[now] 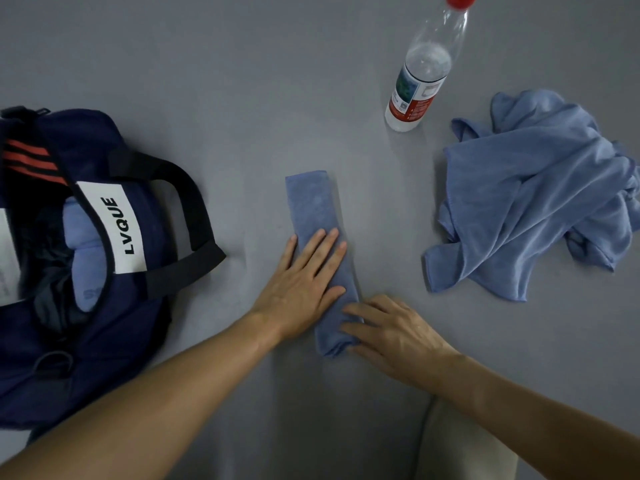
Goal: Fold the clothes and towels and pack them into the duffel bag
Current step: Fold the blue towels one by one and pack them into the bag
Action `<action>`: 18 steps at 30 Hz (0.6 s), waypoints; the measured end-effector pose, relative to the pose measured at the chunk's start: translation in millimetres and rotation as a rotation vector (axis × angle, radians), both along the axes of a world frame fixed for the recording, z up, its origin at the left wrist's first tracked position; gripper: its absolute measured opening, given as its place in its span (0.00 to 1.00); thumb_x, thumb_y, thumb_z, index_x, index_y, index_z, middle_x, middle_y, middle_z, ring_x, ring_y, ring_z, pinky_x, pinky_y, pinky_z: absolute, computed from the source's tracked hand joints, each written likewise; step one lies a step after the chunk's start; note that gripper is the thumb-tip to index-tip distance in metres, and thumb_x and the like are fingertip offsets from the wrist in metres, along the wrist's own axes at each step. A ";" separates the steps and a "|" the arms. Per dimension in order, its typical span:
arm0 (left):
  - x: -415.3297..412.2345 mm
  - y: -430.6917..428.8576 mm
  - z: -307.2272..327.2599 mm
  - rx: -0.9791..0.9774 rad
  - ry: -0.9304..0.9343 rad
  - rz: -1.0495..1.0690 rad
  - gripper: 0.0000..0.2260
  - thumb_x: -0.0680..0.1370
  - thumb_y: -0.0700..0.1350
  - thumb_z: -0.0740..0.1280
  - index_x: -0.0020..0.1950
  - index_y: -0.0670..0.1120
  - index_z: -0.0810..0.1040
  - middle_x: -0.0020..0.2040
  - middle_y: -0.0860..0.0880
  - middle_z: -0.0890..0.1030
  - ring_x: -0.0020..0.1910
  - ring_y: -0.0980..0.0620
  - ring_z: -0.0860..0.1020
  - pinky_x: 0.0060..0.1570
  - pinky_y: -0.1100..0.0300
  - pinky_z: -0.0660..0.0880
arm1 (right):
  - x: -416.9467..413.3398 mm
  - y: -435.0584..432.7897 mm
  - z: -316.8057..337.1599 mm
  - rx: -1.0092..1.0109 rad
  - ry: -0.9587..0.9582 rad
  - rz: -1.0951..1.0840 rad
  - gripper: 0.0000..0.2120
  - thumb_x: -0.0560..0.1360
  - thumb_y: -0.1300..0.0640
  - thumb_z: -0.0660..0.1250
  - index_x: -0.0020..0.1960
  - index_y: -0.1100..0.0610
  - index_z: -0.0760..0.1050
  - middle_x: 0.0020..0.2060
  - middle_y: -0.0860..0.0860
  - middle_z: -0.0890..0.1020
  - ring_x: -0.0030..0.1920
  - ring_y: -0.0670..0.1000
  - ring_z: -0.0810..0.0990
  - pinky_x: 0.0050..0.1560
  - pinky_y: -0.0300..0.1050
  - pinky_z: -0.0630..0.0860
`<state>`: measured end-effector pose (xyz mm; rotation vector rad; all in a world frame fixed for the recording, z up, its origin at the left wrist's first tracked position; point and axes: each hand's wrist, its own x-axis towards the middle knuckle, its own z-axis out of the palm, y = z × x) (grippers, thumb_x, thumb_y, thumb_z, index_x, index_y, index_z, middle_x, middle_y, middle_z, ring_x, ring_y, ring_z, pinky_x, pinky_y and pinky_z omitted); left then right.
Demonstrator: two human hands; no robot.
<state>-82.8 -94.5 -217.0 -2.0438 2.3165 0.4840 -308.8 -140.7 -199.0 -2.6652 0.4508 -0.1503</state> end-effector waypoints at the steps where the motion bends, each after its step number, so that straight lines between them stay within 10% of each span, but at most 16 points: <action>1: -0.6 1.0 3.9 -0.037 0.040 0.024 0.29 0.84 0.58 0.52 0.82 0.46 0.53 0.83 0.45 0.50 0.82 0.45 0.47 0.78 0.41 0.50 | 4.9 -0.9 2.6 0.138 0.011 -0.058 0.12 0.80 0.45 0.65 0.57 0.50 0.80 0.55 0.46 0.81 0.50 0.53 0.78 0.52 0.47 0.75; 5: -3.3 15.4 28.0 -0.243 0.443 0.322 0.16 0.82 0.53 0.60 0.62 0.48 0.83 0.59 0.51 0.82 0.60 0.50 0.79 0.60 0.52 0.74 | 27.5 -12.0 6.3 0.462 0.086 -0.431 0.17 0.76 0.36 0.58 0.46 0.49 0.76 0.36 0.47 0.79 0.41 0.49 0.73 0.44 0.49 0.73; 9: -9.6 37.6 45.8 0.132 0.754 0.607 0.24 0.76 0.67 0.63 0.69 0.60 0.75 0.59 0.62 0.82 0.56 0.65 0.79 0.56 0.64 0.76 | 49.4 -21.8 8.6 0.597 0.132 -0.655 0.18 0.77 0.41 0.66 0.42 0.56 0.75 0.32 0.50 0.78 0.36 0.53 0.76 0.38 0.51 0.73; 13: -12.8 35.6 38.4 0.124 0.756 0.683 0.20 0.78 0.55 0.70 0.69 0.59 0.73 0.54 0.61 0.83 0.49 0.65 0.80 0.50 0.66 0.77 | 63.5 -27.1 7.3 0.668 0.185 -0.799 0.17 0.77 0.41 0.67 0.36 0.52 0.74 0.29 0.47 0.77 0.34 0.50 0.77 0.35 0.45 0.68; 18: -8.8 9.1 36.6 0.121 0.652 0.729 0.07 0.80 0.55 0.66 0.58 0.59 0.74 0.43 0.59 0.83 0.40 0.63 0.80 0.41 0.64 0.73 | 49.4 -13.7 14.9 0.212 -0.059 -0.552 0.17 0.77 0.46 0.68 0.63 0.51 0.75 0.57 0.48 0.79 0.54 0.51 0.77 0.52 0.46 0.76</action>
